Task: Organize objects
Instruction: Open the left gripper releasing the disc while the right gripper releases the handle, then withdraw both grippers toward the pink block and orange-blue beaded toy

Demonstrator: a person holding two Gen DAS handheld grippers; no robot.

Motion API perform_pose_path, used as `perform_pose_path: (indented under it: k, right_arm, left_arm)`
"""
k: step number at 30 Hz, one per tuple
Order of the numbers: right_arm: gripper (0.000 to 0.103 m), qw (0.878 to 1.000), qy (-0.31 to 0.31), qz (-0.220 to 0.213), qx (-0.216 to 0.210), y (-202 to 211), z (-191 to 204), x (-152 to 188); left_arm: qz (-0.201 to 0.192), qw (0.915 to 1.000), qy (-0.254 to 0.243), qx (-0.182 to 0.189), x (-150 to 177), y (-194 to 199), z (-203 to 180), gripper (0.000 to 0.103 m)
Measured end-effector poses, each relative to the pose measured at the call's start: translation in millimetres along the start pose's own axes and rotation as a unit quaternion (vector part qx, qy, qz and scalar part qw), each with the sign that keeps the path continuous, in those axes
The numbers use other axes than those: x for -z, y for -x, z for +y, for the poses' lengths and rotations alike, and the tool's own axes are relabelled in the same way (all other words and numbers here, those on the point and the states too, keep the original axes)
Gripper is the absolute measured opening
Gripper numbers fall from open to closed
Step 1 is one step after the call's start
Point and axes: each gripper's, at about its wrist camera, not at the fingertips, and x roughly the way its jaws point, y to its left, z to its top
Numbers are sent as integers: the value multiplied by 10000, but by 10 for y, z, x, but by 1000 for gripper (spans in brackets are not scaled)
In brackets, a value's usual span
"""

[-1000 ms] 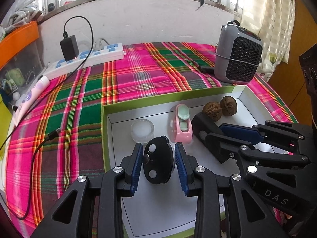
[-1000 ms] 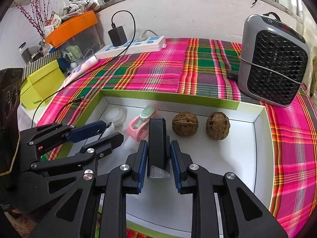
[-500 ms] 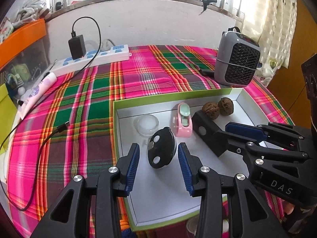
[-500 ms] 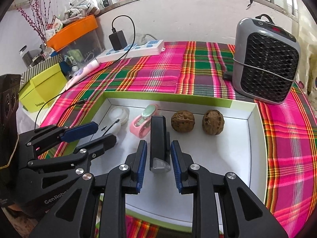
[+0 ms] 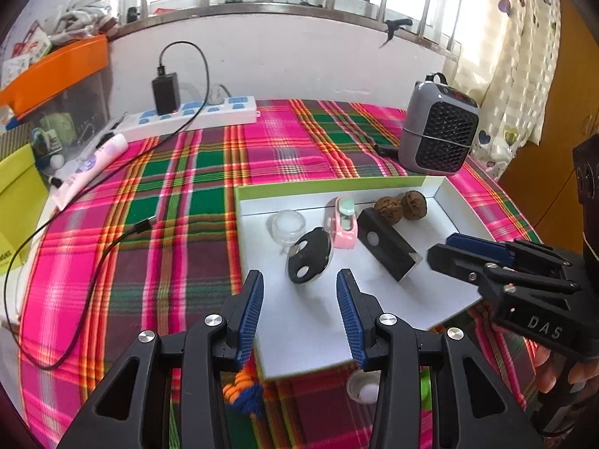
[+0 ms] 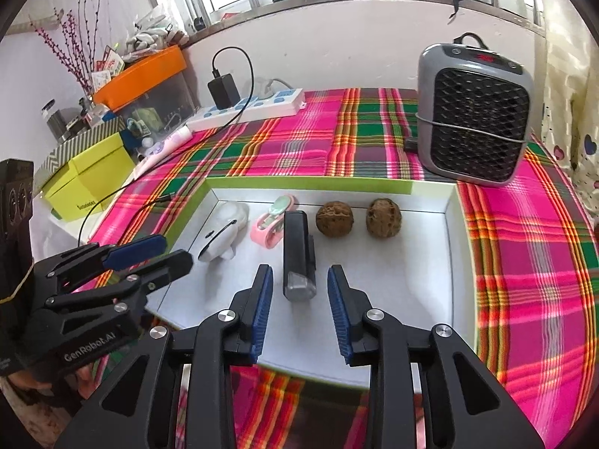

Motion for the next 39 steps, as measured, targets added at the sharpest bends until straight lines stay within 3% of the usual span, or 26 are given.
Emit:
perform_pose_path:
  k: [16,19,22,39]
  right_arm:
    - [32,9994,-74,-328,119,434,-78,238]
    - [40,9992,-14,-360,192,483,-78,287]
    - [40,9987,32,-409,290,533,-90,357]
    - [40,9978,-52,-419,508,713,-266,647]
  left_arm:
    - [-103,9987,503,56,341,356,295,41]
    - [-98,9982,587,84,417,381,319,42]
    - [-51,9973,708,208,503,370,341,44]
    - [157,9980,603,131,646,250,327,45]
